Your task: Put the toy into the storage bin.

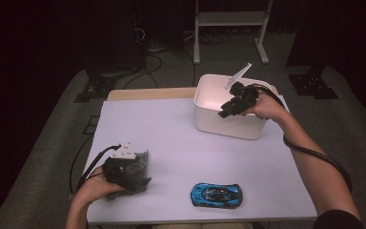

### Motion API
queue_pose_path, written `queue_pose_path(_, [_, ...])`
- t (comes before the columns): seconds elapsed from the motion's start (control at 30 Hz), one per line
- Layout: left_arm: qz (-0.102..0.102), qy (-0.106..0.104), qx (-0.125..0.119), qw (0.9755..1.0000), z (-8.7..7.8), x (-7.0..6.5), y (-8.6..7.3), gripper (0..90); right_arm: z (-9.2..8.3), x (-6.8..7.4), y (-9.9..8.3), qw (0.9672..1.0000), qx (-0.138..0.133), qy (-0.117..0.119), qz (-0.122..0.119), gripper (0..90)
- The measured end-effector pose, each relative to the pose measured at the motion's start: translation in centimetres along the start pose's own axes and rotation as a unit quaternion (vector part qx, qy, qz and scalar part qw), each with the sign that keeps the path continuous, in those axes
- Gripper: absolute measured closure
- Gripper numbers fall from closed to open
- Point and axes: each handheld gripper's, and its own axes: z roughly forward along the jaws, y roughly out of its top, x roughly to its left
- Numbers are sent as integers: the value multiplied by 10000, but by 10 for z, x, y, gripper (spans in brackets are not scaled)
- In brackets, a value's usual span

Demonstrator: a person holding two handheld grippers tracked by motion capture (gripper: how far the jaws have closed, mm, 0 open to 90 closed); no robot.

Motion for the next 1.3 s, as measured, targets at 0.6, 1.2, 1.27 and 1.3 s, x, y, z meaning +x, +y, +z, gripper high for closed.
queue_pose_path(0.6, [9, -37, -16, 10000, -1, -3, 0, 100, 6, 4, 0, 9999, 60, 17, -139, 851])
queue_pose_path(1.2, [-48, -100, 8, 9999, -1, -4, -3, 100, 14, 32, 9, 9985, 57, 305, -461, 865])
queue_pose_path(1.27, [-45, -111, 12, 9999, 0, -4, -3, 100, 15, 37, 9, 9980, 49, 343, -531, 866])
queue_pose_path(1.3, [-42, -110, 11, 9999, 0, -5, -3, 100, 15, 40, 9, 9976, 35, 391, -566, 866])
